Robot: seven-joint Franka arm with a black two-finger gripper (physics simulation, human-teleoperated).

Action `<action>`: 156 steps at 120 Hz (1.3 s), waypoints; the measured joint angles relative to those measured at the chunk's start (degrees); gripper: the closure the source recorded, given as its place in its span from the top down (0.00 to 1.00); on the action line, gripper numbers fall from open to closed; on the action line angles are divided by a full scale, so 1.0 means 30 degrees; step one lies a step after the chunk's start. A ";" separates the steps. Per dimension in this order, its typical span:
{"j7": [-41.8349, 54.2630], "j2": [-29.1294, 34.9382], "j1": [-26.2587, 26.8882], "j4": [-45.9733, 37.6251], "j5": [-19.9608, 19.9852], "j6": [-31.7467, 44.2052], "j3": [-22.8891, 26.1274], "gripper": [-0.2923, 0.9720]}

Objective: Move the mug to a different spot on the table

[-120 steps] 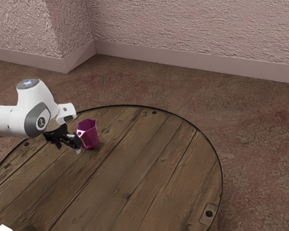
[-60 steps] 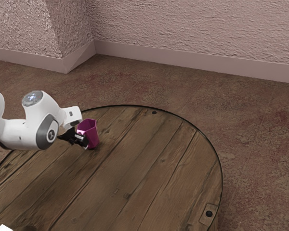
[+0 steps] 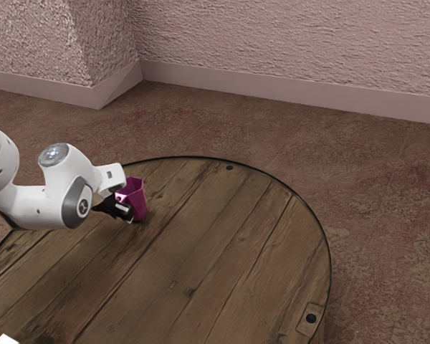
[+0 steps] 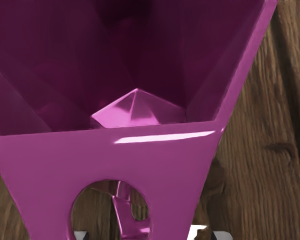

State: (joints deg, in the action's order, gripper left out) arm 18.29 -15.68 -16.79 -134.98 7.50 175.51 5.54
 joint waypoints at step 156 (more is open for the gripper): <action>0.0514 0.3930 0.2048 -0.4876 0.4271 0.1934 0.1512 0.24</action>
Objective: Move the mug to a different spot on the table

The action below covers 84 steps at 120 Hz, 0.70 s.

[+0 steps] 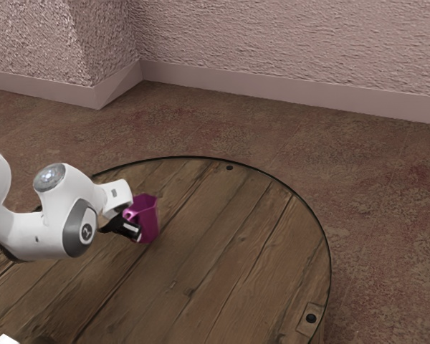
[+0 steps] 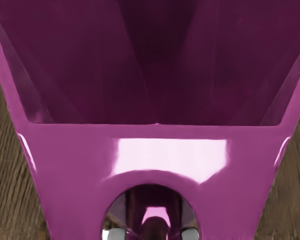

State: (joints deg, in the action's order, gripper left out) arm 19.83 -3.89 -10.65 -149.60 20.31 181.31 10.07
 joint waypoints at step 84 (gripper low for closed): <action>-0.0012 -0.0012 0.0585 -0.0844 0.2005 0.0026 0.1113 0.54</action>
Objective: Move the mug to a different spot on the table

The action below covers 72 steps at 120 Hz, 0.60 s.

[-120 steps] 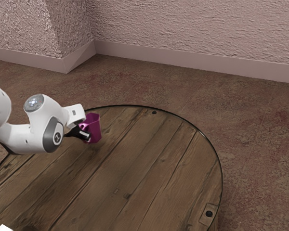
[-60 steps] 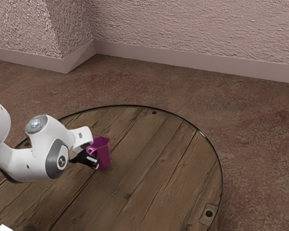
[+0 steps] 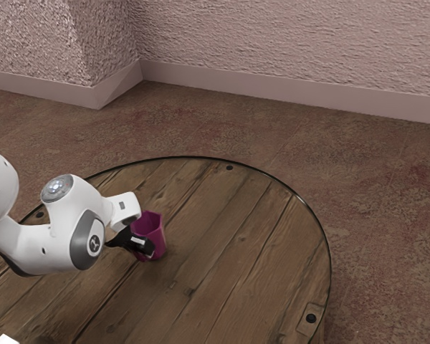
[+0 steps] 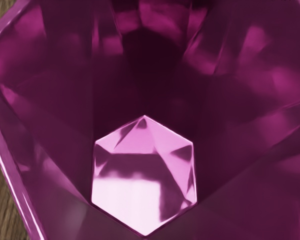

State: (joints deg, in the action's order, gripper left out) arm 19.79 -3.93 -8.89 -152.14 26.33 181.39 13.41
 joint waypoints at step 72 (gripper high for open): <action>-0.0076 0.3941 -0.0004 -0.0473 0.0614 -0.3409 -0.0005 0.75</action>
State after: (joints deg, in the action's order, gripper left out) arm 19.56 7.90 -8.90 -153.56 28.17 171.16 13.39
